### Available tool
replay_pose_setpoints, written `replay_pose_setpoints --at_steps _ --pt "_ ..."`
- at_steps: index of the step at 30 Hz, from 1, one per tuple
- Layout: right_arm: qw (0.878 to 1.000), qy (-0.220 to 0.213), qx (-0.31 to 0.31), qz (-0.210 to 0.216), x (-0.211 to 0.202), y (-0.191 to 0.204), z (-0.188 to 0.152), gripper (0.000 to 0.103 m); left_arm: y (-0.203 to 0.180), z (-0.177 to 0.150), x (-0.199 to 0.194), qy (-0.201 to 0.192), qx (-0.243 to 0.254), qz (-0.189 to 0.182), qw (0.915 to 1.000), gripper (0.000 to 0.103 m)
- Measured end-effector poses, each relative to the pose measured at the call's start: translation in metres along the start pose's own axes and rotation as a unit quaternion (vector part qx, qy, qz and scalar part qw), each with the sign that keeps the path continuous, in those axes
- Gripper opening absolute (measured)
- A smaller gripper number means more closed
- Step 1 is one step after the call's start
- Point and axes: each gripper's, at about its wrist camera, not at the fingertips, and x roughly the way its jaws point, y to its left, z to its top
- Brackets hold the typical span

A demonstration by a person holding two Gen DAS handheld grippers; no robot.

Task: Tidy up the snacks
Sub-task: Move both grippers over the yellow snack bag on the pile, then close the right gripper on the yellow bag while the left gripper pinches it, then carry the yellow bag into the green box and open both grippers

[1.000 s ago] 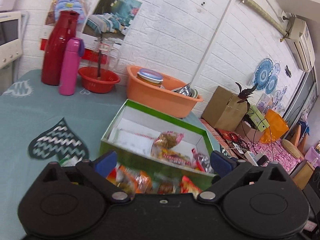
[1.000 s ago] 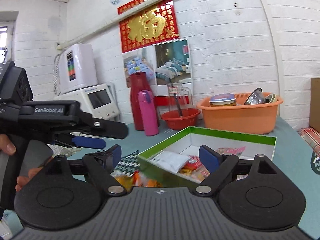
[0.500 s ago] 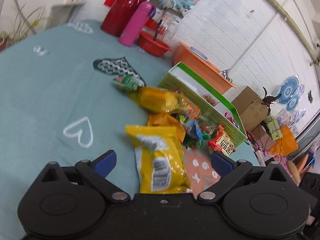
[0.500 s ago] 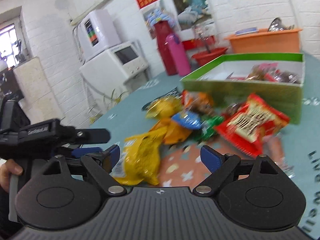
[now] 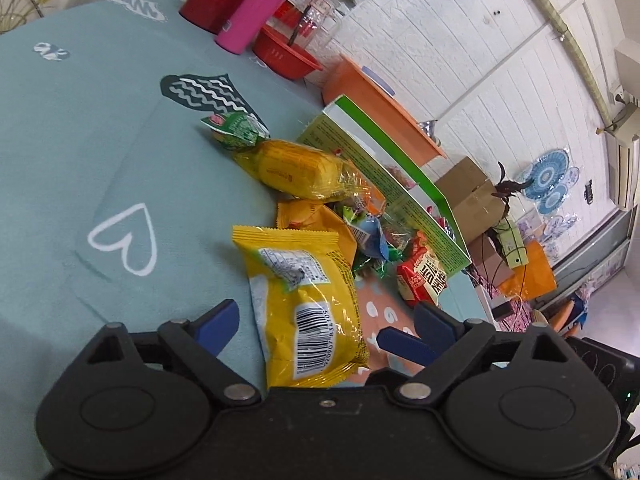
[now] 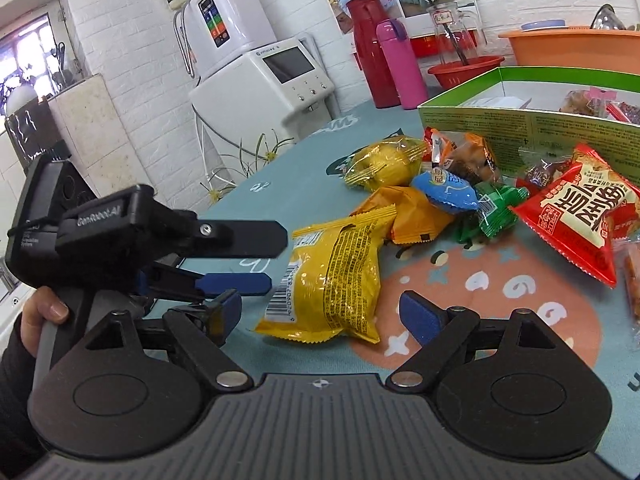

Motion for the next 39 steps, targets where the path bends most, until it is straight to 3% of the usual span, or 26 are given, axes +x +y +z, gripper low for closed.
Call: replay_pose_setpoints --at_steps 7,10,12,13,14,15,16,27,33,39 --pt "0.999 0.012 0.028 0.013 0.014 -0.014 0.005 0.103 0.001 0.006 0.012 0.012 0.009 -0.006 0.9999 0.103" --pt "0.999 0.019 0.036 0.022 0.019 -0.016 0.004 0.103 0.003 0.006 0.015 0.019 0.012 -0.001 0.9997 0.092" --pt "0.999 0.025 0.041 0.027 0.023 -0.017 0.003 0.099 0.004 0.005 0.018 0.021 0.016 0.004 0.9997 0.072" --pt "0.999 0.021 0.041 0.027 0.024 -0.017 0.003 0.095 0.004 0.004 0.018 0.019 0.022 0.009 0.9995 0.055" --pt "0.999 0.022 0.042 0.026 0.024 -0.017 0.003 0.084 0.003 0.003 0.019 0.019 0.026 0.014 0.9994 0.034" --pt "0.998 0.026 0.049 0.029 0.025 -0.017 0.003 0.074 0.004 0.003 0.018 0.019 0.022 0.009 0.9995 0.03" --pt "0.998 0.024 0.053 0.029 0.023 -0.017 0.003 0.073 0.002 0.002 0.017 0.018 0.018 0.005 0.9997 0.025" --pt "0.998 -0.051 0.009 0.027 -0.022 -0.008 0.03 0.069 -0.057 0.023 -0.002 -0.023 0.096 -0.021 0.9949 0.023" --pt "0.995 -0.1 -0.001 0.002 -0.039 -0.023 0.059 0.069 -0.091 0.052 0.018 -0.038 0.141 -0.044 0.9883 0.022" --pt "0.991 -0.128 -0.014 -0.035 -0.043 -0.043 0.09 0.069 -0.114 0.085 0.052 -0.039 0.155 -0.064 0.985 0.022"
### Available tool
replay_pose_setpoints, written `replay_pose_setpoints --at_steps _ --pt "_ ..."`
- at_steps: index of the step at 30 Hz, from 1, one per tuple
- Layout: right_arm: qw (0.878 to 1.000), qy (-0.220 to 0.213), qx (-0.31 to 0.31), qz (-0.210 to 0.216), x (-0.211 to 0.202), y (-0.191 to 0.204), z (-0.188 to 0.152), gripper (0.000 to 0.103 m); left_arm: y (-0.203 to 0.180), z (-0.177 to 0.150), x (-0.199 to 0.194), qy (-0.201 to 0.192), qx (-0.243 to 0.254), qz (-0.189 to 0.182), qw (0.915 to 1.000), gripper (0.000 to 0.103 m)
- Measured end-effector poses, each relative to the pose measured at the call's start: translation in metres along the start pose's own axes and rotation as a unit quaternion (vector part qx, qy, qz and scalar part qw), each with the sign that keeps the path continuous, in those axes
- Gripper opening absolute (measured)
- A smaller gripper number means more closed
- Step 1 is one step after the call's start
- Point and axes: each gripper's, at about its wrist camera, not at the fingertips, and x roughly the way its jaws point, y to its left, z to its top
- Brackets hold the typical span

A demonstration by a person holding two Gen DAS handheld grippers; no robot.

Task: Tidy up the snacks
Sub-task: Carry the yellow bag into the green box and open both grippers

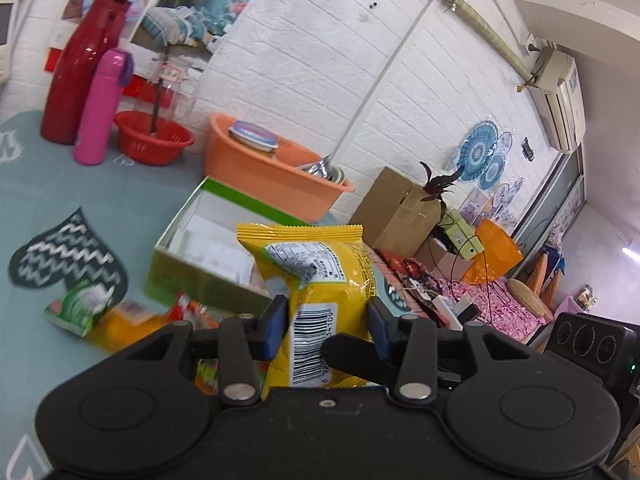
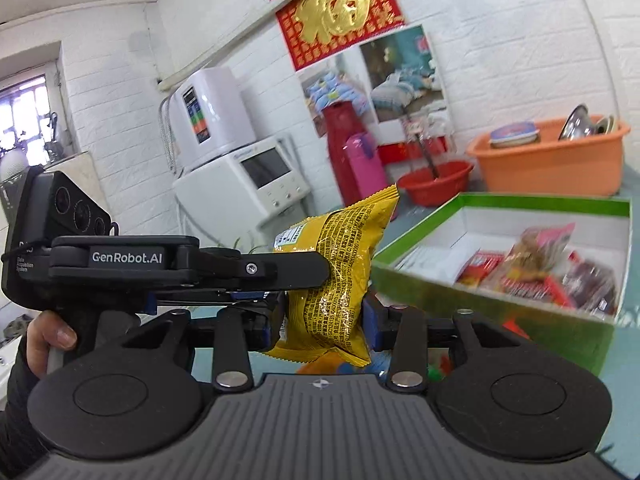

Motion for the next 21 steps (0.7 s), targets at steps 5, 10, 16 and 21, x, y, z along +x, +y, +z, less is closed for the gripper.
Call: replay_pose_setpoints --at_steps 5,10,16,21 --pt "0.999 -0.012 0.012 -0.027 0.018 -0.025 0.018 0.069 0.007 0.027 0.037 0.008 0.003 -0.009 0.9999 0.022" --pt "0.998 -0.01 0.032 -0.052 0.043 -0.049 0.03 0.069 0.028 0.048 0.076 0.027 -0.008 -0.016 0.9995 0.022" --pt "0.995 0.002 0.056 -0.076 0.075 -0.073 0.036 0.069 0.059 0.068 0.119 0.052 -0.037 -0.019 0.9978 0.023" --pt "0.992 0.021 0.076 -0.095 0.105 -0.089 0.036 0.074 0.079 0.076 0.146 0.068 -0.033 0.001 0.9971 0.023"
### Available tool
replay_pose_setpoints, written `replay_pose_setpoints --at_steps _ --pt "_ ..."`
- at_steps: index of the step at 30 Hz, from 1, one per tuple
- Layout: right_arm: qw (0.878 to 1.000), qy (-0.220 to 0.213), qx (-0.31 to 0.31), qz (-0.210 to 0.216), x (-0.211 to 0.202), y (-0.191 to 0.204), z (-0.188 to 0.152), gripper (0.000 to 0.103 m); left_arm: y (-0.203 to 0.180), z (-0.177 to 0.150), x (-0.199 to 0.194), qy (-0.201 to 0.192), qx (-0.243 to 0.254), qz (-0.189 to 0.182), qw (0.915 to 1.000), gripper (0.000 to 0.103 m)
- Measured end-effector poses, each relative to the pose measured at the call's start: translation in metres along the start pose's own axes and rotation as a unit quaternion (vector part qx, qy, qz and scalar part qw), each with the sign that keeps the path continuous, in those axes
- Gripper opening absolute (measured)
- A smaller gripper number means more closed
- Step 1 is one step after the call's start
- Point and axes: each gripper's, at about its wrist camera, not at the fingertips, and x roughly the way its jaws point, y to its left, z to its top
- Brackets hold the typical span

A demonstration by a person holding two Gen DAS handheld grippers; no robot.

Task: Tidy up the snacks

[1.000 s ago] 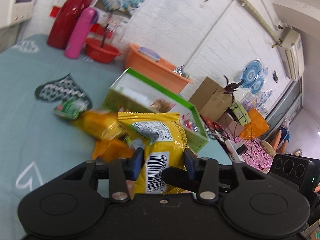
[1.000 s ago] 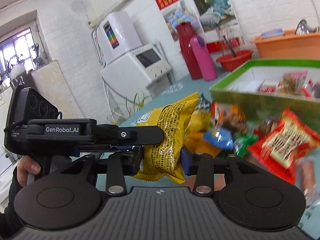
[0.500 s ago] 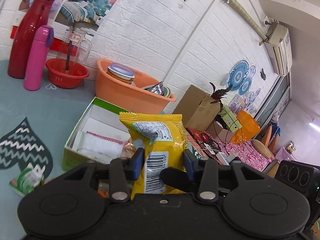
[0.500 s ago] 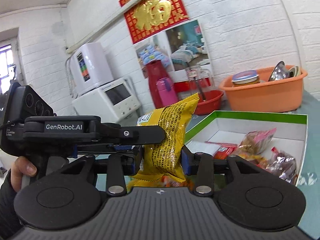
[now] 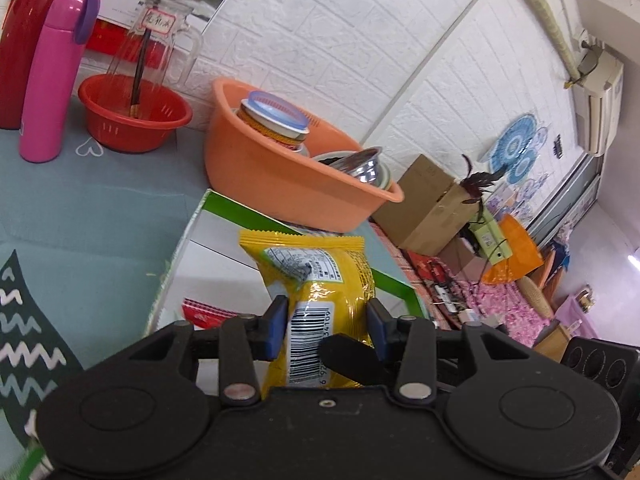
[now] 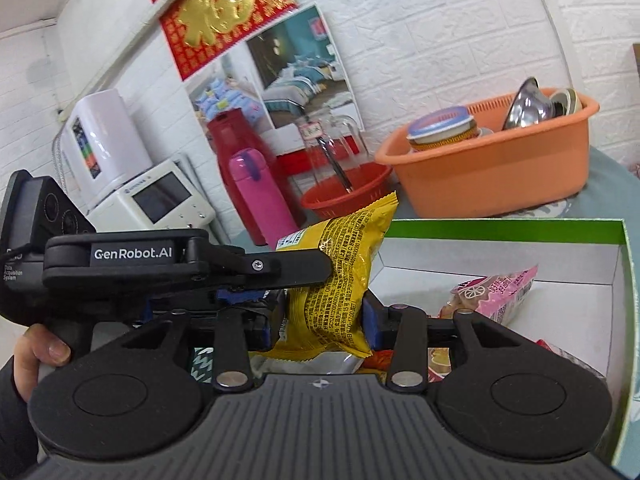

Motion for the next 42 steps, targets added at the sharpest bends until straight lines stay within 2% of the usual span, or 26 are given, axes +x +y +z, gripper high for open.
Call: replay_pose_setpoints --at_steps 1,2,3,4,5,7,11,17,22,26,30,34,38,42 --pt "1.0 0.008 -0.003 -0.013 0.007 0.0 0.0 0.075 0.002 0.001 0.005 0.005 0.006 0.008 0.9999 0.026" --pt "0.999 0.018 -0.009 -0.031 0.013 0.0 -0.001 0.096 0.003 0.001 0.008 0.006 0.013 0.023 0.9996 0.039" --pt "0.998 0.019 -0.018 -0.049 0.016 0.001 -0.002 0.103 0.004 0.0 0.008 0.001 0.019 0.036 0.9992 0.053" --pt "0.998 0.012 -0.028 -0.058 0.015 0.002 -0.003 0.103 0.004 -0.003 0.006 -0.007 0.025 0.045 0.9986 0.086" --pt "0.998 0.006 -0.039 -0.057 0.013 0.003 -0.004 0.103 0.004 -0.005 0.003 -0.016 0.028 0.052 0.9981 0.103" --pt "0.997 0.003 -0.052 -0.052 0.007 0.002 -0.006 0.103 0.003 -0.009 -0.005 -0.027 0.027 0.054 0.9978 0.103" --pt "0.998 -0.004 -0.034 -0.057 -0.01 -0.001 -0.007 0.103 0.002 -0.012 -0.017 -0.026 0.004 0.045 0.9986 0.103" --pt "0.997 -0.044 -0.041 -0.049 -0.066 0.013 -0.01 0.103 -0.022 -0.028 -0.05 -0.038 -0.002 0.047 0.9982 0.103" --pt "0.995 -0.08 -0.048 -0.032 -0.122 0.024 -0.021 0.103 -0.048 -0.052 -0.085 -0.049 -0.001 0.043 0.9979 0.103" --pt "0.994 -0.095 -0.044 -0.032 -0.157 0.024 -0.037 0.103 -0.07 -0.083 -0.11 -0.054 0.015 0.049 0.9972 0.103" --pt "0.995 -0.09 -0.015 -0.039 -0.179 0.015 -0.058 0.103 -0.077 -0.118 -0.118 -0.046 0.016 0.037 0.9981 0.103" --pt "0.997 -0.06 0.009 -0.055 -0.185 0.004 -0.083 0.103 -0.078 -0.141 -0.111 -0.025 0.018 0.028 0.9991 0.103" --pt "0.997 -0.027 0.031 -0.065 -0.182 -0.006 -0.106 0.103 -0.081 -0.146 -0.089 0.009 0.025 0.019 0.9995 0.103" --pt "0.996 -0.013 0.051 -0.067 -0.182 -0.017 -0.114 0.103 -0.085 -0.145 -0.06 0.038 0.046 0.02 0.998 0.103"
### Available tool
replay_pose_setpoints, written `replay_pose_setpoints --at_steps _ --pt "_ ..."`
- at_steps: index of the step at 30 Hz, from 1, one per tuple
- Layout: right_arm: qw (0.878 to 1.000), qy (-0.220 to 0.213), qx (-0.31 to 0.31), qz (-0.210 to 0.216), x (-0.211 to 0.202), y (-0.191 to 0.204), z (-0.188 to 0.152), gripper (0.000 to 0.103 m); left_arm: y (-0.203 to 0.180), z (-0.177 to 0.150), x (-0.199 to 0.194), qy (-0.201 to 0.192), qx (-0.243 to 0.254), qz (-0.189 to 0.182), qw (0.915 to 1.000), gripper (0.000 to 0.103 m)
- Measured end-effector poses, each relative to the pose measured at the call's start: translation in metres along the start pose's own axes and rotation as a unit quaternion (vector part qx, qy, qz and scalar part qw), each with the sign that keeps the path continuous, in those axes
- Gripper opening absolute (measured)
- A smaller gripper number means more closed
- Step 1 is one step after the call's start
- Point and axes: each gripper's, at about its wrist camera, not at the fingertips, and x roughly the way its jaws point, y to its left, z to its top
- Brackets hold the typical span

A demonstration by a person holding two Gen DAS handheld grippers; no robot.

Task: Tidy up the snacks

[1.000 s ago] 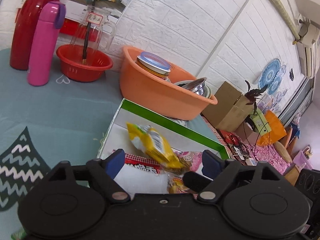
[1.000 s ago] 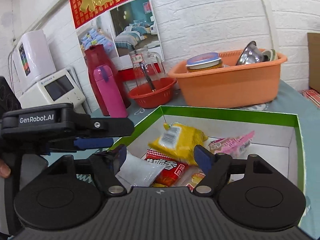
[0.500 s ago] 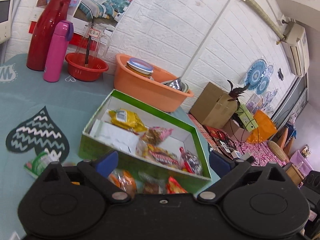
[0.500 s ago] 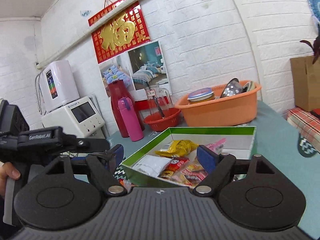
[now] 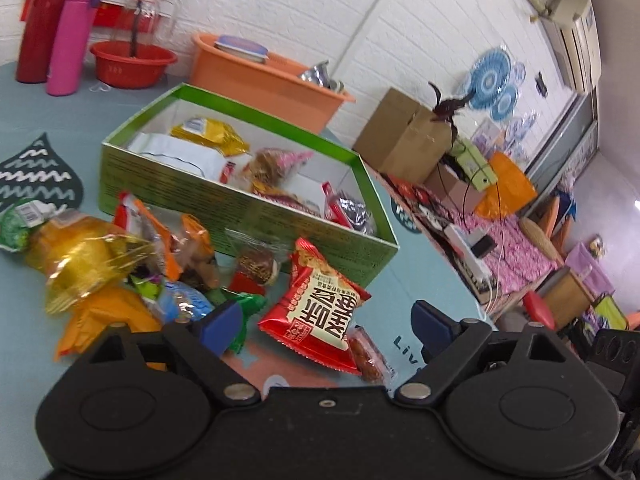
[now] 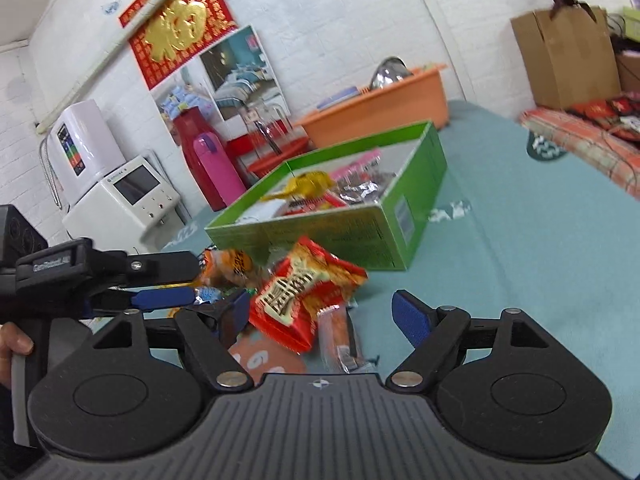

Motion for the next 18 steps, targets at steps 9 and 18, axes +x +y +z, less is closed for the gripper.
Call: replay_pose_setpoints --at_steps 9,18 --pt "1.0 0.006 0.002 -0.006 -0.001 -0.02 -0.002 0.103 0.005 -0.003 0.047 0.052 -0.007 0.003 0.9986 0.063" --pt "0.997 0.038 -0.056 0.025 0.019 -0.011 0.001 0.103 0.029 -0.02 0.031 0.049 -0.09 -0.05 0.9935 0.059"
